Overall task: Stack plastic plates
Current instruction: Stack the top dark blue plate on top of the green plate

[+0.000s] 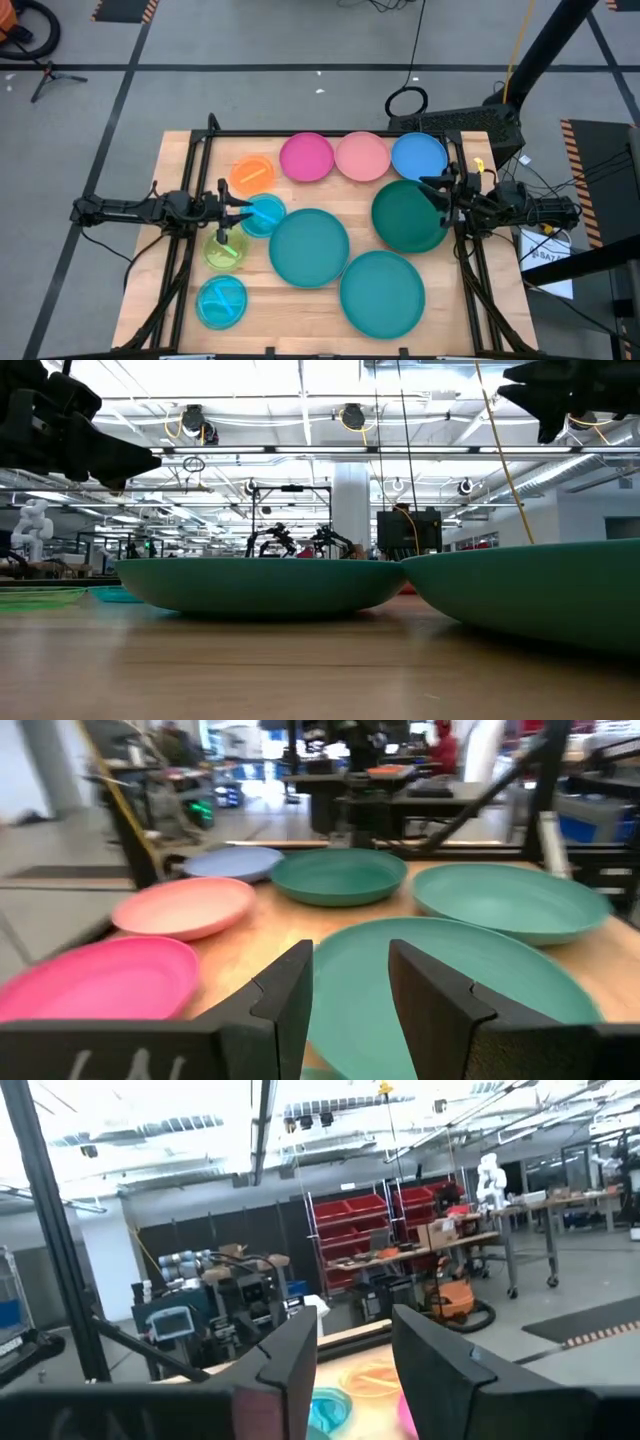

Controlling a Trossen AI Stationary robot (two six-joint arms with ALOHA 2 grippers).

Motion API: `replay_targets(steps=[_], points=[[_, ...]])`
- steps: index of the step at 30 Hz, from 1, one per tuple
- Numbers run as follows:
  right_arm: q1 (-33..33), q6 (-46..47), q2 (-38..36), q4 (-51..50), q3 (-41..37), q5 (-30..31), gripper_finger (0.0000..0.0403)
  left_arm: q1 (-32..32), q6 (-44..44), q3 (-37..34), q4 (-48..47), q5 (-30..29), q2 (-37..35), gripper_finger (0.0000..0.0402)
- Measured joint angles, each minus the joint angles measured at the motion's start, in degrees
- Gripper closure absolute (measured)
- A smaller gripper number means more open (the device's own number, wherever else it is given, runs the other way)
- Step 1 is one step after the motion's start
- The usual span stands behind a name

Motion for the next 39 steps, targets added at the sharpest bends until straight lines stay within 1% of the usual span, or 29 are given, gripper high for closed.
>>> replay_targets(steps=[4, 6, 10, 12, 15, 18, 20, 25, 26, 28, 30, 31, 34, 36, 39], points=[[0.0, 0.2, 2.6, 2.7, 0.0, 0.0, 0.028, 0.0, 4.2, 0.0, 1.1, -3.5, 0.0, 0.0261], [0.0, -0.3, 5.0, 5.3, 0.0, 0.0, 0.028, 0.0, 3.9, 0.0, 2.2, -4.0, 0.0, 0.0261], [0.0, -2.4, 11.0, 12.8, 0.0, -0.1, 0.028, 0.0, -9.3, 0.0, 6.6, -4.3, 0.0, 0.0261], [0.0, -3.6, 14.0, 16.3, 0.0, -0.1, 0.028, 0.0, -11.2, -0.1, 8.0, -6.1, 0.0, 0.0261], [0.0, -4.4, 17.1, 21.6, 0.0, -0.1, 0.028, 0.0, -7.8, 0.0, 8.5, -10.5, 0.0, 0.0261], [0.0, -5.4, 18.9, 25.3, 0.0, -0.1, 0.028, 0.0, -5.3, 0.0, 8.6, -11.4, 0.0, 0.0261], [0.0, -5.4, 19.6, 25.8, 0.0, -0.2, 0.028, 0.0, -6.4, 0.0, 8.9, -11.4, 0.0, 0.0261], [0.0, -4.4, 20.5, 26.2, 0.0, -0.2, 0.028, 0.0, -14.5, 0.0, 9.2, -11.4, 0.0, 0.0261], [0.0, -4.4, 20.6, 26.3, 0.0, -0.2, 0.028, 0.1, -14.8, 0.0, 9.8, -11.8, 0.0, 0.0261], [0.0, -4.4, 20.7, 26.5, 0.0, -0.2, 0.028, 0.2, -14.8, 0.0, 11.8, -14.9, 0.0, 0.0261], [0.0, -4.3, 20.7, 26.5, 0.0, -0.2, 0.028, 0.5, -17.8, 0.0, 13.3, -17.7, 0.0, 0.0261], [0.0, -4.3, 20.7, 26.5, 0.0, -0.2, 0.028, 0.6, -19.3, 0.0, 14.1, -18.1, 0.0, 0.0261], [0.0, -4.6, 20.7, 26.5, 0.0, -0.2, 0.028, 0.7, -23.4, 0.0, 15.4, -17.8, 0.0, 0.0261], [0.0, -5.2, 20.8, 25.7, 0.6, -0.2, 0.028, 0.5, -26.0, 0.0, 15.2, -15.7, 0.0, 0.0261], [0.0, -5.5, 21.5, 23.8, 2.3, -0.1, 0.028, -0.1, -27.0, 0.0, 15.5, -13.5, 0.4, 0.0261]])
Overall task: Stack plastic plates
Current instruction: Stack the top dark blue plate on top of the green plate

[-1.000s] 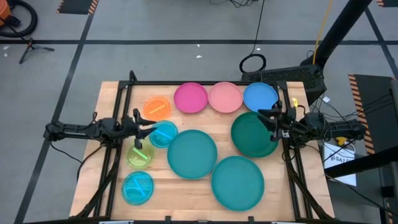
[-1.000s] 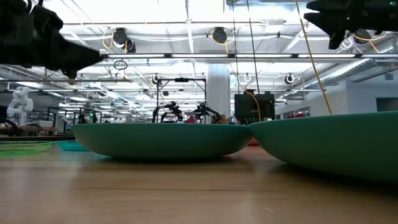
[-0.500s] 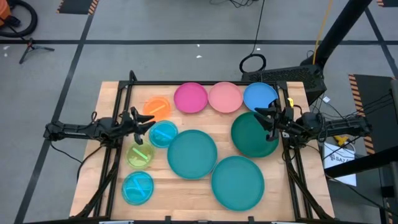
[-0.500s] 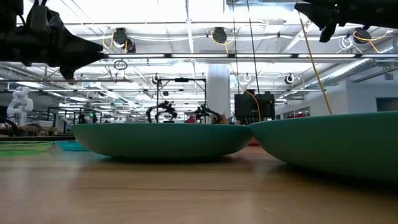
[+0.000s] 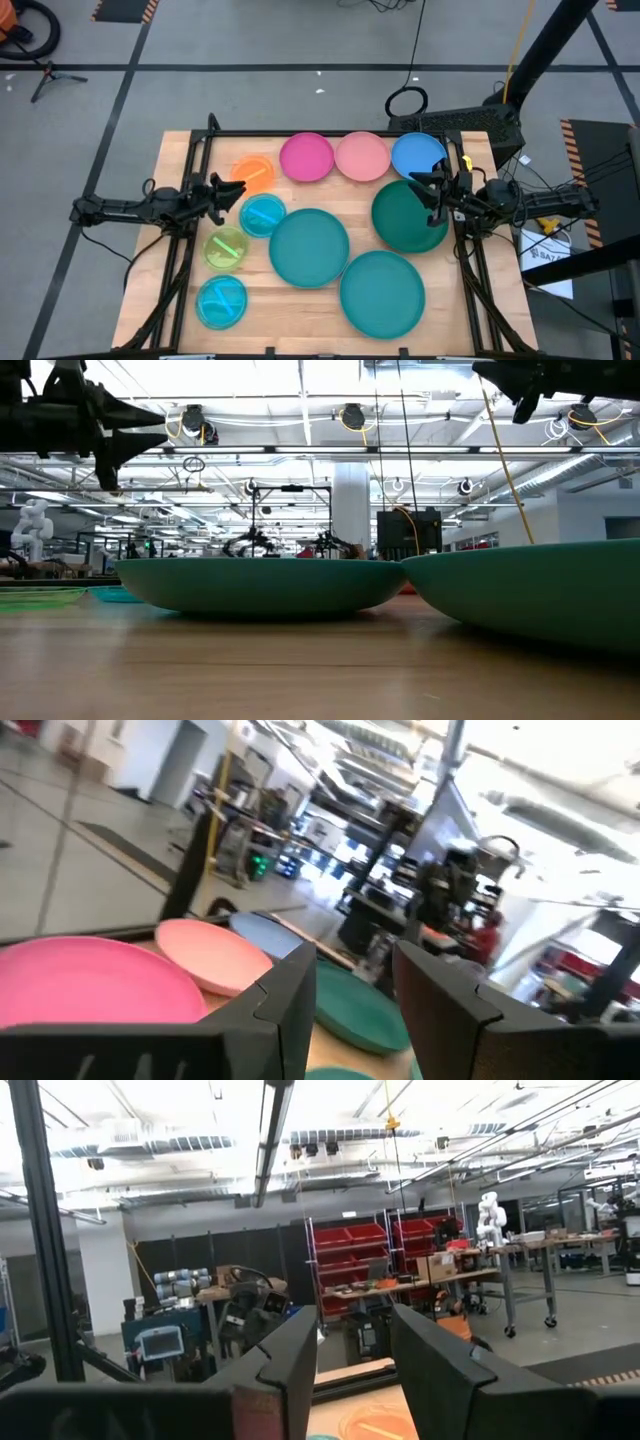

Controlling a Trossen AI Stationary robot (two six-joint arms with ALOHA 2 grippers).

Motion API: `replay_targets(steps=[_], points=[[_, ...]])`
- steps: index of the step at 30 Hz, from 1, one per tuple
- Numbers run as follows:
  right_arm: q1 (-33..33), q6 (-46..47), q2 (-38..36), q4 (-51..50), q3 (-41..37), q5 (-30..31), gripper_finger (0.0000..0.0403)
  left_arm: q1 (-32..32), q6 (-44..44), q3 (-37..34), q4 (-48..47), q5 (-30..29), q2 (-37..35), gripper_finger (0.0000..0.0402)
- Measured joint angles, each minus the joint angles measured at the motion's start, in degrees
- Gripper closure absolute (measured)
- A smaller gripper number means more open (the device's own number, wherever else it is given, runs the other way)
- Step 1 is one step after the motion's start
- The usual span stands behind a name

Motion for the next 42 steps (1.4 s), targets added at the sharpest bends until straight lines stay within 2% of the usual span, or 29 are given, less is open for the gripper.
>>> replay_targets(steps=[7, 17, 21, 24, 33, 42], points=[[0.0, -2.4, 2.6, -2.2, 2.9, 0.0, 0.028, -0.1, 1.9, 0.0, 7.9, 0.2, 3.9, 0.0261], [0.0, -4.9, 3.6, -1.9, 3.4, 0.6, 0.028, -0.1, -0.2, 1.6, 15.5, 0.5, 15.2, 0.0261], [0.0, -6.2, 3.7, -1.9, 3.4, 5.2, 0.028, -1.1, -0.1, 6.1, 15.2, 0.9, 22.1, 0.0261], [0.0, -6.4, 3.7, -2.7, 3.4, 7.9, 0.028, -2.1, 1.7, 10.9, 12.7, 0.9, 27.9, 0.0261], [0.0, -6.6, 3.7, -3.2, 3.4, 7.9, 0.028, -3.1, 1.5, 26.6, -5.2, 0.9, 46.9, 0.0261], [0.0, -6.6, 3.7, -3.7, 3.4, 7.9, 0.028, -2.2, 3.3, 37.4, -18.5, 0.8, 66.1, 0.0261]])
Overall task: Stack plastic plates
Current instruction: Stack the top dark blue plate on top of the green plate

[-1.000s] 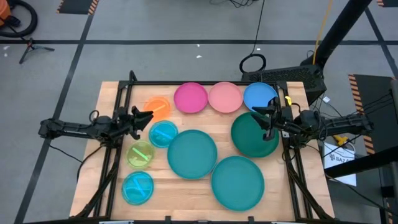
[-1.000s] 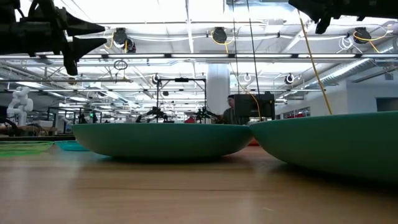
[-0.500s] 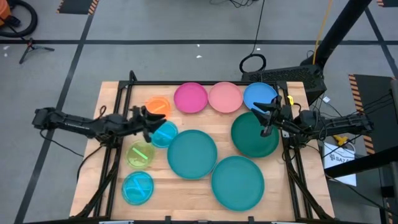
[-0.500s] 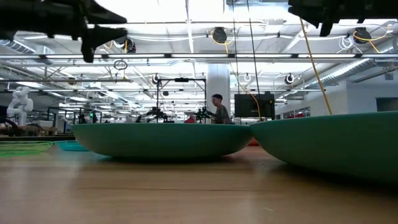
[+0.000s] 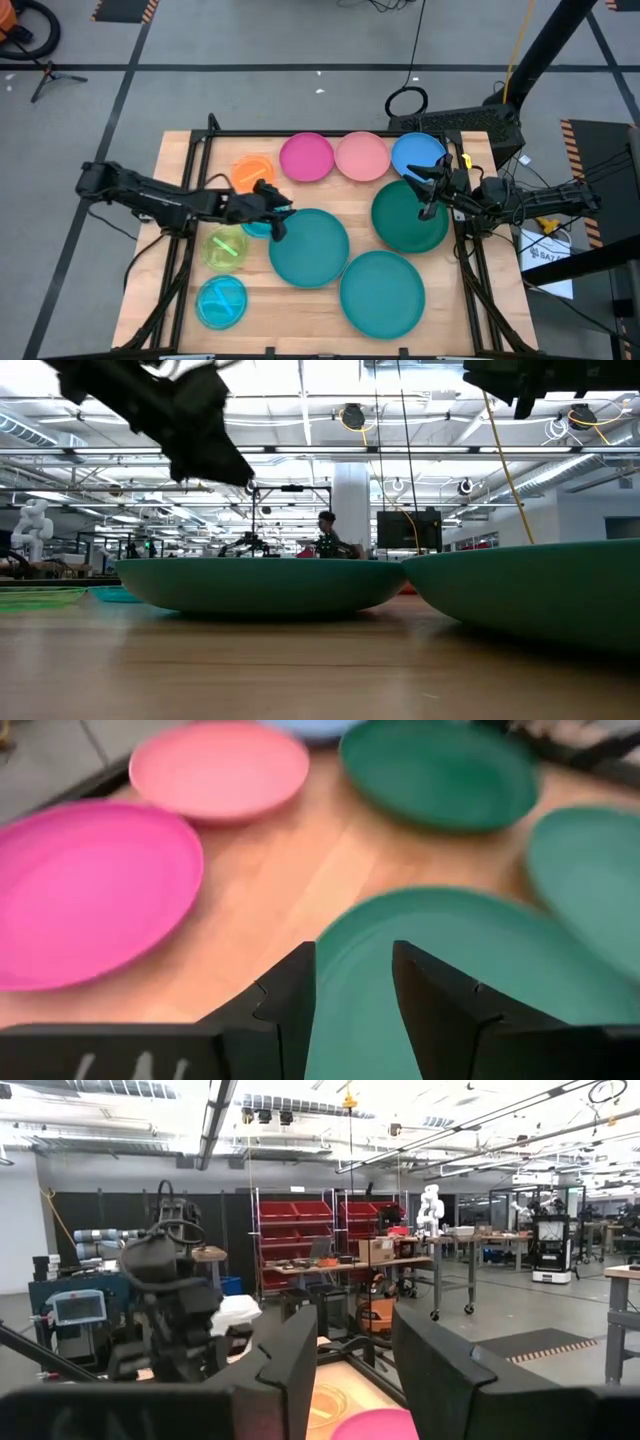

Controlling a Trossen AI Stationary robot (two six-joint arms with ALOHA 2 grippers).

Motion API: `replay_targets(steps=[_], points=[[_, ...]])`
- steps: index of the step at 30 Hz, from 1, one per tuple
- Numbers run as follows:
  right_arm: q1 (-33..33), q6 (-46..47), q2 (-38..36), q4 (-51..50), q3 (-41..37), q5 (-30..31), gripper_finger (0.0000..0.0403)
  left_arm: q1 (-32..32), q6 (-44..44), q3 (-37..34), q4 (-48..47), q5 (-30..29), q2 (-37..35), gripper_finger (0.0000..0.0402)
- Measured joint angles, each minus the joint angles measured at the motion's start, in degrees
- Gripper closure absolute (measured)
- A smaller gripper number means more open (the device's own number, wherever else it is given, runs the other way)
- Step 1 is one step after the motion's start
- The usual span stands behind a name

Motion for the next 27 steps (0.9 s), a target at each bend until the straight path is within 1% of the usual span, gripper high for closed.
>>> replay_targets(steps=[5, 7, 10, 12, 16, 19, 25, 27], points=[[0.0, 0.0, 0.0, -0.1, 0.0, 0.0, 0.028, 2.6, 4.8, 6.0, -7.7, 0.2, 8.1, 0.0261], [0.0, 0.0, 0.0, -0.1, 0.0, 0.0, 0.028, 3.8, 8.8, 7.8, -9.8, 2.3, 10.7, 0.0261], [0.0, 0.0, 0.0, -0.1, 0.0, 0.0, 0.028, 4.6, 18.0, 8.4, -10.4, 6.9, 13.6, 0.0261], [0.0, 0.0, 0.0, -0.2, 0.0, 0.0, 0.028, 5.1, 21.2, 8.4, -10.6, 8.7, 14.7, 0.0261], [0.0, 0.0, 0.0, -0.5, 0.0, 0.0, 0.028, 7.0, 22.5, 8.4, -11.2, 9.1, 15.1, 0.0261], [0.0, 0.0, 0.0, -0.5, 0.0, 0.0, 0.028, 8.1, 21.7, 8.4, -11.2, 11.7, 15.1, 0.0261], [0.0, 0.0, 0.0, -0.5, 0.0, 0.0, 0.028, 9.6, 20.5, 8.4, -11.3, 11.9, 15.1, 0.026], [0.0, 0.0, 0.0, -0.6, 0.0, 0.0, 0.028, 10.0, 19.7, 8.4, -11.3, 13.4, 15.1, 0.026]])
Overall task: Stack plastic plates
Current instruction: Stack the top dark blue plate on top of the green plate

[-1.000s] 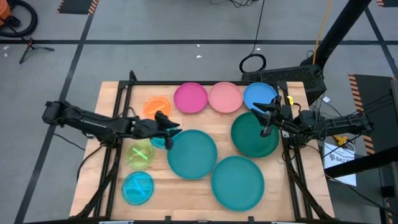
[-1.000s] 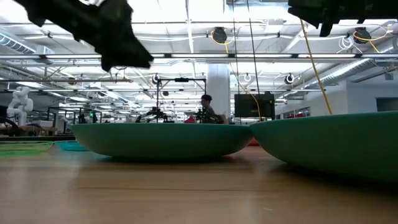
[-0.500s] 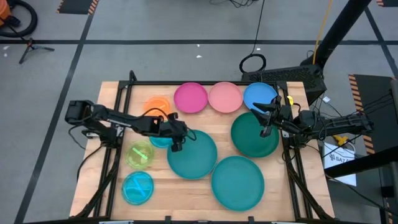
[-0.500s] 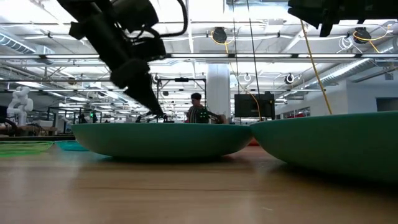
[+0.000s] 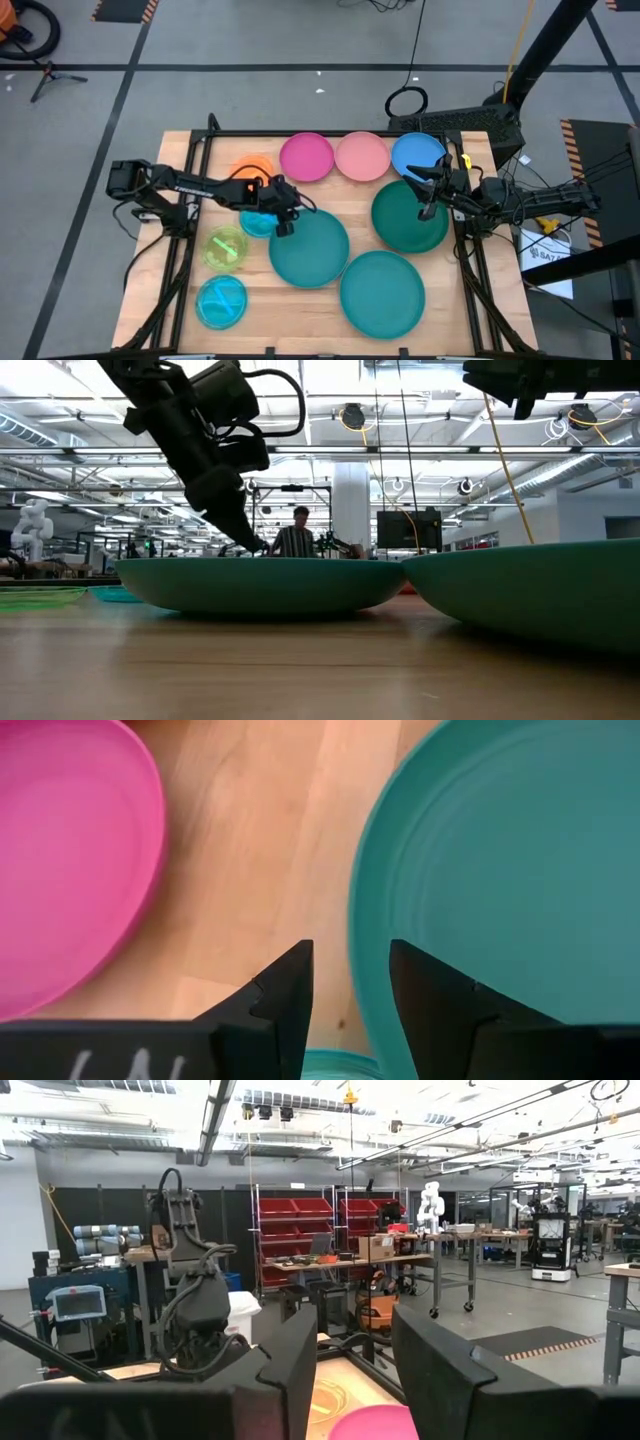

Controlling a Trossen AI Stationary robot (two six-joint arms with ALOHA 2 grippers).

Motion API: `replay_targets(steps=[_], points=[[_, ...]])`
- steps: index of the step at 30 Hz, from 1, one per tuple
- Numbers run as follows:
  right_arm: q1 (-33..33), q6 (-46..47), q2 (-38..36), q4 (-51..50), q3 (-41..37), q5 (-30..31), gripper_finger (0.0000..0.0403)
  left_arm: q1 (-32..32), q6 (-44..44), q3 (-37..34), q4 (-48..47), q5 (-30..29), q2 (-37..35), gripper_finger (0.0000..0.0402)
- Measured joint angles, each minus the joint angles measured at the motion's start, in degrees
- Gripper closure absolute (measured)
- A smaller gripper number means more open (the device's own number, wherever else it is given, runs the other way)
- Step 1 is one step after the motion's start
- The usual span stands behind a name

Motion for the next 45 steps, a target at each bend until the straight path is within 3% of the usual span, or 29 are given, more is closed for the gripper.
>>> replay_targets(steps=[8, 13, 23, 30, 40, 45], points=[[0.0, 0.0, 0.0, 0.0, 0.0, 0.0, 0.028, 0.7, -3.7, 0.0, 0.2, 1.8, 0.0, 0.026], [0.0, 0.0, 0.0, 0.0, 0.0, 0.0, 0.028, 0.7, -4.5, 0.0, 1.6, -3.0, 0.0, 0.026], [0.0, -0.3, 0.0, 0.0, 0.0, 0.0, 0.028, 0.3, -8.1, 0.0, 1.3, -3.3, 0.0, 0.026], [0.0, -0.4, 0.0, 0.0, 0.0, 0.0, 0.028, 0.3, -8.2, 0.0, 1.0, 0.0, 0.0, 0.026], [0.0, -0.4, 0.0, 0.0, 0.0, 0.0, 0.028, 0.4, -7.5, 0.0, 0.8, -2.3, 0.0, 0.0262], [0.0, -0.4, 0.0, 0.0, 0.0, 0.0, 0.028, 0.3, -7.1, 0.0, 0.8, -2.2, 0.0, 0.031]])
